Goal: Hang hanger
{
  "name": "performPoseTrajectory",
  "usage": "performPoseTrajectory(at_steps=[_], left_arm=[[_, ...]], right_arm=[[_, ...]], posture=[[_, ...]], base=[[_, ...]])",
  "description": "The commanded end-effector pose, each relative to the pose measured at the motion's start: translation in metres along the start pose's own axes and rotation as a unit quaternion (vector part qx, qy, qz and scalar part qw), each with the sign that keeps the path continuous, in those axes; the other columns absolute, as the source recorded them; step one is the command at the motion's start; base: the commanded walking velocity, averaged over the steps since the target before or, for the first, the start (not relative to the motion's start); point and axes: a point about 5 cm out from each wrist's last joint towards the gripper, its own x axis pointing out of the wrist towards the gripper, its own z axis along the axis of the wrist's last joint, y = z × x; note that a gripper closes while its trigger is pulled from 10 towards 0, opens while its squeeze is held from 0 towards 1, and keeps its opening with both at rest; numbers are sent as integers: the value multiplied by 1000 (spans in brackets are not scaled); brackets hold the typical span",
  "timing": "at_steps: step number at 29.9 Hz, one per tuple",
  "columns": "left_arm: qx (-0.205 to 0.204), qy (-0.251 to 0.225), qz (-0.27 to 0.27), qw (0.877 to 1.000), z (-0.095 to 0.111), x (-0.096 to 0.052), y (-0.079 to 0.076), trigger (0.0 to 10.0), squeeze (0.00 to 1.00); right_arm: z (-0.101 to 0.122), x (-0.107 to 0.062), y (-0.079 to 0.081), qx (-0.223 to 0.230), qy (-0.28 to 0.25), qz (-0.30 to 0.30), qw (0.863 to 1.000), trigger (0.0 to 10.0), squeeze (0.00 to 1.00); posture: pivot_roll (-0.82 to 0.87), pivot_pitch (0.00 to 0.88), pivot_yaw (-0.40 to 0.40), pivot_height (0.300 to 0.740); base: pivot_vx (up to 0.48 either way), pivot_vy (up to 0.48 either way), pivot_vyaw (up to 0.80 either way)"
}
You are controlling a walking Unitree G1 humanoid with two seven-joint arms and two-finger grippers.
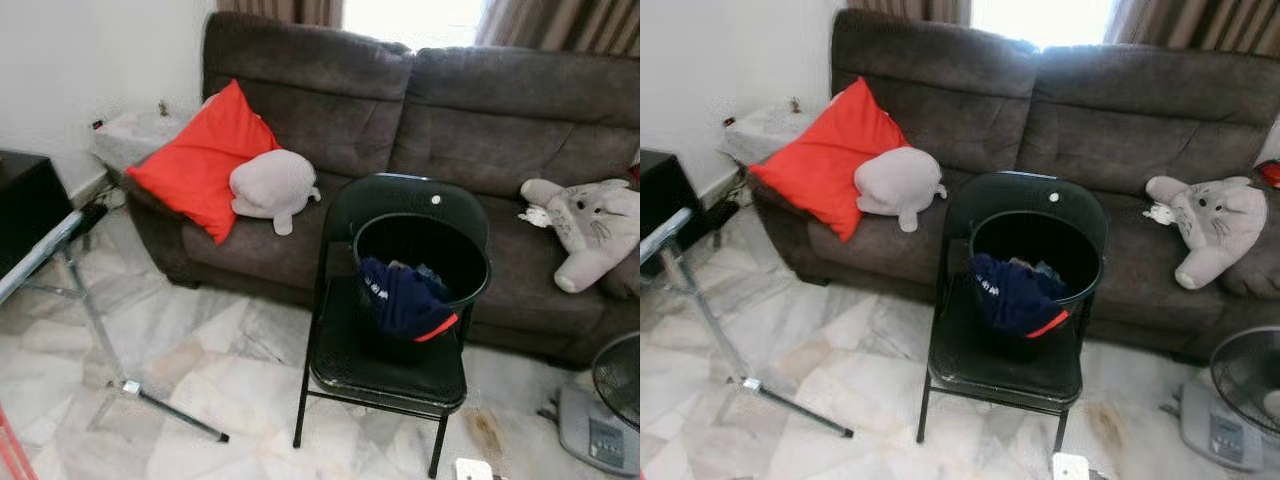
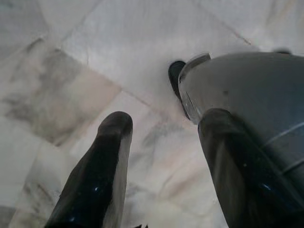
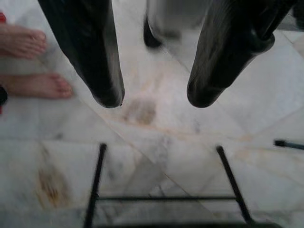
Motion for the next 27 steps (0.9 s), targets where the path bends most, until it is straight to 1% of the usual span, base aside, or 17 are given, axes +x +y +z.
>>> performPoseTrajectory(at_steps=[1, 13, 17, 20, 25, 27], left_arm=[[-1, -3, -9, 1000, 3, 1, -7, 10000, 0], [1, -2, -8, 1000, 2, 1, -7, 10000, 0], [13, 1, -3, 1000, 2, 1, -6, 10000, 0], [12, 2, -4, 1000, 0, 1, -7, 10000, 0], [14, 5, -3, 1000, -3, 1, -7, 10000, 0], [15, 6, -2, 1000, -4, 0, -7, 10000, 0]], right_arm=[[-3, -1, -7, 4, 5, -11, 1000, 10000, 0], [-1, -1, -6, 1, -5, -4, 1000, 10000, 0], [0, -2, -6, 3, -15, -1, 1000, 10000, 0], [1, -2, -5, 14, -33, 4, 999, 10000, 0], [2, -3, -4, 12, -52, 6, 999, 10000, 0], [2, -4, -4, 24, -59, 4, 998, 10000, 0]], posture=[[22, 0, -6, 740], [16, 0, -2, 740], [13, 0, 1, 740], [8, 0, 7, 740], [-3, 0, 11, 740], [-11, 0, 13, 740]], base=[[296, 0, 0], [290, 0, 0], [0, 0, 0], [0, 0, 0], [0, 0, 0], [0, 0, 0]])
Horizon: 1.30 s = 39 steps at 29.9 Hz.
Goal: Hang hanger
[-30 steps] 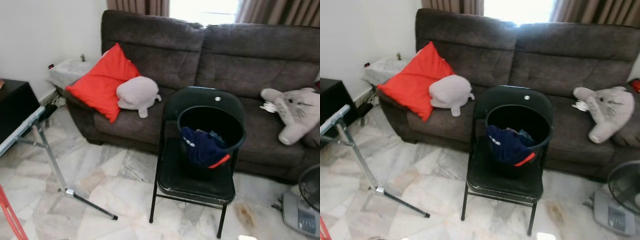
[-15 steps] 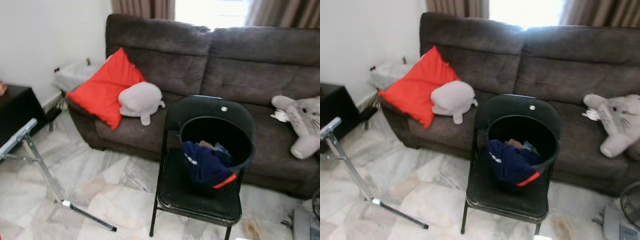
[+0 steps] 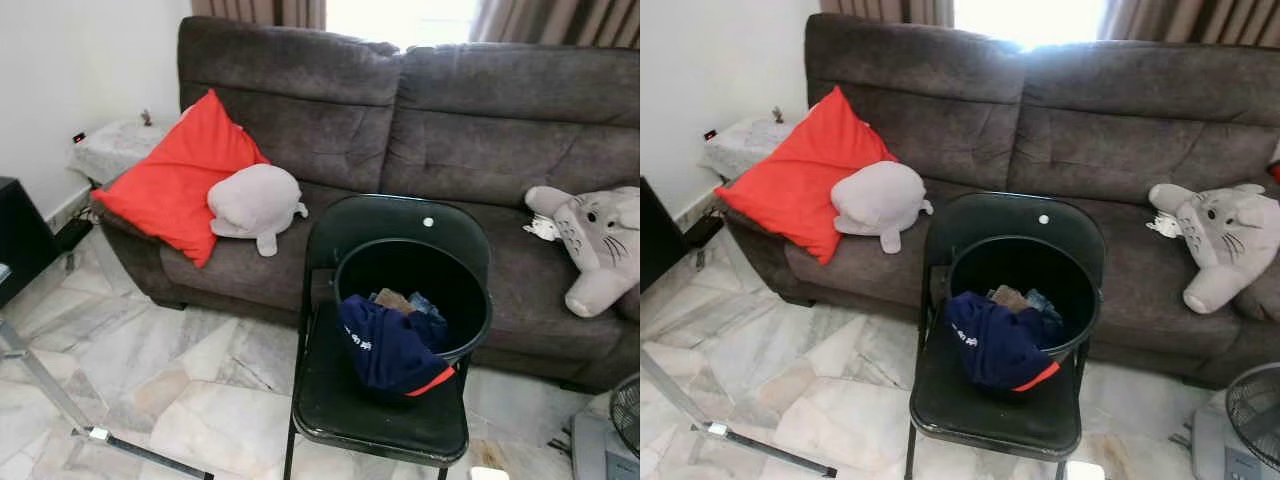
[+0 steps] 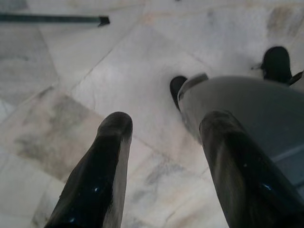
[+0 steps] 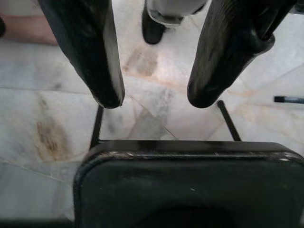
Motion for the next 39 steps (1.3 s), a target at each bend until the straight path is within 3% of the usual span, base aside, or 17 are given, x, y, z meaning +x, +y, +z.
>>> performPoseTrajectory(at_steps=[1, 5, 11, 12, 13, 14, 15, 17, 18, 19, 20, 26, 31, 33, 34, 35, 39], left_arm=[[5, 26, -10, 1000, -15, -1, -6, 10000, 0], [7, 29, -10, 1000, -18, -2, -7, 10000, 0], [4, 32, -10, 999, -21, -3, -7, 10000, 0], [4, 32, -10, 999, -22, -3, -7, 10000, 0], [4, 32, -10, 999, -22, -3, -7, 10000, 0], [8, 33, -10, 999, -22, -3, -7, 10000, 0], [11, 33, -10, 999, -23, -3, -7, 10000, 0], [11, 34, -9, 999, -24, -3, -7, 10000, 0], [10, 34, -9, 999, -24, -3, -7, 10000, 0], [10, 34, -9, 999, -24, -3, -7, 10000, 0], [9, 35, -8, 999, -25, -3, -7, 10000, 0], [7, 36, -8, 999, -27, -4, -9, 10000, 0], [6, 35, -9, 999, -26, -3, -9, 10000, 0], [6, 33, -9, 999, -24, -3, -9, 10000, 0], [-2, 31, -4, 1000, -23, -3, -8, 10000, 0], [-8, 30, -1, 1000, -22, -3, -8, 10000, 0], [-11, 28, 1, 1000, -21, -2, -7, 10000, 0]], right_arm=[[-4, -3, -4, 19, -6, -11, 1000, 10000, 0], [1, -4, -3, -13, -36, 2, 999, 10000, 0], [6, -6, -1, -1, -78, 6, 997, 10000, 0], [35, -2, 7, -18, -158, 16, 987, 10000, 0], [35, -2, 7, -18, -158, 16, 987, 10000, 0], [106, -12, 28, -62, -331, 38, 941, 10000, 0], [127, -21, 34, -78, -382, 46, 920, 10000, 0], [138, -28, 37, -76, -409, 48, 908, 10000, 0], [145, -32, 37, -90, -441, 38, 892, 10000, 0], [145, -32, 37, -90, -441, 38, 892, 10000, 0], [157, -40, 42, -108, -471, 42, 875, 10000, 0], [169, -58, 56, -112, -465, 72, 875, 10000, 0], [173, -44, 59, -155, -423, 88, 888, 10000, 0], [178, -35, 60, -214, -393, 93, 889, 10000, 0], [182, -28, 62, -278, -365, 97, 883, 10000, 0], [183, -25, 62, -302, -356, 100, 879, 10000, 0], [182, -17, 64, -332, -311, 110, 884, 10000, 0]], posture=[[-18, 0, 14, 740], [-31, 0, 12, 740], [-48, 0, 14, 740], [-48, 0, 14, 740], [-48, 0, 14, 740], [-49, 0, 12, 740], [-48, 0, 11, 740], [-46, 0, 8, 740], [-46, 0, 6, 740], [-46, 0, 6, 740], [-45, 0, 2, 740], [-52, 0, -1, 740], [-49, 0, 0, 740], [-46, 0, -3, 740], [-43, 0, -9, 740], [-43, 0, -9, 740], [-34, 0, -15, 740]], base=[[0, 0, 0], [0, 0, 0], [0, 0, 0], [0, 0, 0], [0, 0, 0], [0, 0, 0], [0, 0, 0], [0, 0, 0], [0, 0, 0], [0, 0, 0], [0, 0, 0], [0, 0, 0], [0, 0, 0], [0, 0, 0], [0, 0, 0], [0, 0, 0], [0, 0, 0]])
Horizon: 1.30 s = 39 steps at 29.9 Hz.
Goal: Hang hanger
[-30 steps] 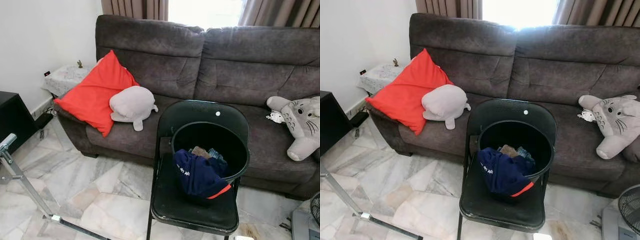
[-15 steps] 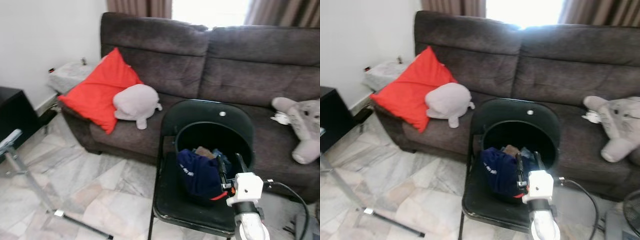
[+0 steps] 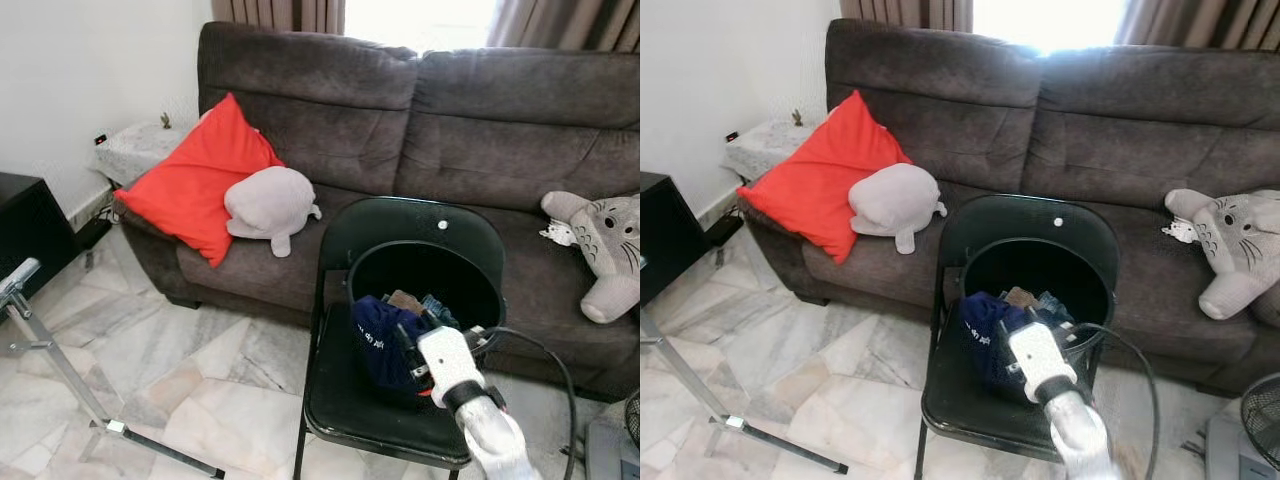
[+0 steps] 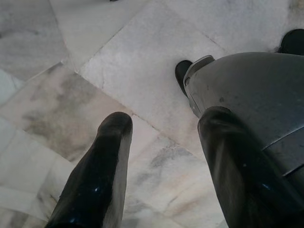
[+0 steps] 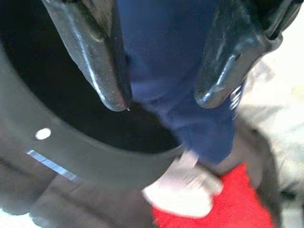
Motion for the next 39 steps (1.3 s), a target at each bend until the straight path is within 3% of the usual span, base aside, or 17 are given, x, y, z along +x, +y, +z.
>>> performPoseTrajectory(at_steps=[1, 3, 4, 5, 10, 11, 12, 25, 37, 38, 39], left_arm=[[-5, 15, -12, 1000, -6, 0, -8, 10000, 0], [-5, 15, -12, 1000, -5, 0, -8, 10000, 0], [-5, 15, -13, 1000, -5, 0, -8, 10000, 0], [-5, 16, -14, 1000, -5, 0, -8, 10000, 0], [-5, 17, -17, 1000, -4, 0, -7, 10000, 0], [-5, 17, -17, 1000, -4, 0, -7, 10000, 0], [-5, 16, -17, 1000, -3, 0, -7, 10000, 0], [-7, 16, -16, 1000, -3, 1, -7, 10000, 0], [-6, 17, -22, 1000, -2, 1, -8, 10000, 0], [-6, 17, -22, 1000, -2, 1, -8, 10000, 0], [-6, 17, -23, 1000, -2, 1, -8, 10000, 0]], right_arm=[[-3, 2, 5, -14, 19, 20, 1000, 10000, 0], [-3, 3, 4, -28, 30, 29, 999, 10000, 0], [-4, 3, 5, -32, 35, 31, 998, 10000, 749], [-5, 4, 7, -28, 41, 32, 998, 10000, 1000], [-7, 10, 14, 8, 55, 27, 998, 10000, 1000], [-7, 12, 16, 24, 61, 24, 998, 10000, 910], [-8, 13, 18, 28, 68, 24, 997, 10000, 0], [-19, 21, 30, 86, 125, 17, 988, 10000, 0], [-37, 16, 29, 86, 189, -6, 978, 10000, 0], [-37, 16, 29, 87, 189, -7, 978, 6627, 0], [-38, 16, 29, 87, 191, -6, 978, 0, 0]], posture=[[-31, 0, -14, 740], [-33, 0, -11, 740], [-35, 0, -9, 740], [-37, 0, -7, 740], [-36, 0, -7, 740], [-32, 0, -8, 740], [-30, 0, -7, 740], [-20, 0, -8, 740], [-18, 0, -11, 740], [-18, 0, -11, 740], [-18, 0, -11, 740]], base=[[0, 0, 0], [0, 0, 0], [0, 0, 0], [0, 0, 0], [0, 0, 0], [0, 0, 0], [0, 0, 0], [0, 0, 0], [0, 0, 0], [0, 0, 0], [0, 0, 0]])
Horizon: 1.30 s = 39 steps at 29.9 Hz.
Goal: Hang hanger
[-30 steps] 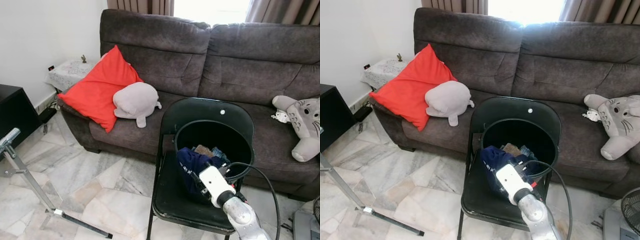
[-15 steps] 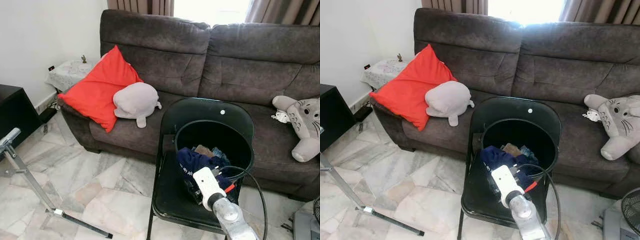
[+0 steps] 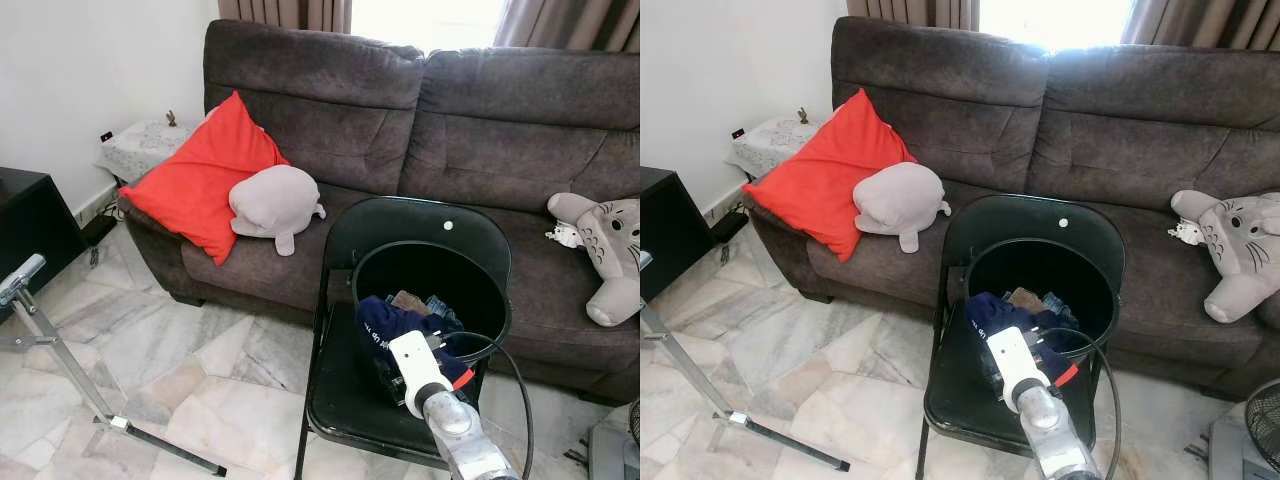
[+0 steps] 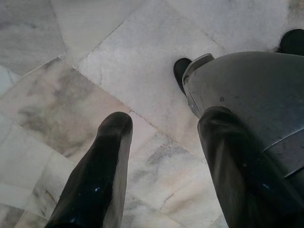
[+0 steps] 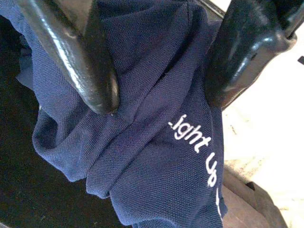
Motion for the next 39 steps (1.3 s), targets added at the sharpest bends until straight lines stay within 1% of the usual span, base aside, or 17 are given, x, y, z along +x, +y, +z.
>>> performPoseTrajectory(at_steps=[1, 13, 16, 17, 18, 22, 24, 26, 29, 33, 36, 37, 39], left_arm=[[-3, 12, -19, 1000, -6, 0, -9, 10000, 0], [1, 14, -23, 1000, -6, 0, -8, 10000, 0], [3, 14, -24, 1000, -6, 0, -8, 10000, 0], [3, 14, -24, 1000, -6, 0, -8, 10000, 0], [3, 13, -24, 1000, -6, 0, -8, 10000, 0], [4, 12, -24, 1000, -5, 0, -8, 10000, 0], [5, 12, -23, 1000, -5, 0, -8, 10000, 0], [6, 13, -23, 1000, -5, 0, -8, 10000, 0], [7, 13, -22, 1000, -5, 0, -8, 10000, 0], [7, 13, -22, 1000, -5, 0, -8, 10000, 0], [7, 13, -22, 1000, -5, 0, -8, 10000, 0], [8, 12, -23, 1000, -4, 0, -8, 10000, 0], [8, 12, -23, 1000, -4, 0, -8, 10000, 0]], right_arm=[[-14, -2, 2, 12, 34, 4, 999, 0, 0], [-14, -1, 5, 17, 29, 4, 999, 0, 0], [-7, 0, 5, 23, 6, 7, 1000, 0, 0], [-7, 0, 5, 23, 6, 7, 1000, 0, 0], [-1, 0, 5, 27, -12, 10, 1000, 0, 0], [11, 0, 3, 38, -53, 3, 998, 0, 0], [13, 0, 2, 41, -61, 0, 997, 0, 0], [20, -1, -3, 50, -82, -14, 995, 0, 0], [31, -6, -17, 72, -124, -53, 988, 0, 0], [34, -8, -21, 75, -134, -64, 986, 0, 0], [44, -19, -37, 101, -172, -101, 975, 0, 0], [47, -27, -45, 109, -188, -116, 969, 0, 0], [48, -29, -46, 111, -191, -119, 968, 0, 0]], posture=[[-18, 0, -11, 740], [-15, 0, -11, 740], [-17, 0, -10, 740], [-17, 0, -10, 740], [-18, 0, -11, 740], [-18, 0, -11, 740], [-18, 0, -11, 740], [-20, 0, -13, 740], [-25, 0, -15, 740], [-25, 0, -15, 740], [-33, 0, -16, 740], [-38, 0, -17, 740], [-38, 0, -17, 740]], base=[[0, 0, 0], [0, 0, 0], [0, 0, 0], [0, 0, 0], [0, 0, 0], [0, 0, 0], [0, 0, 0], [0, 0, 0], [0, 0, 0], [0, 0, 0], [0, 0, 0], [0, 0, 0], [0, 0, 0]])
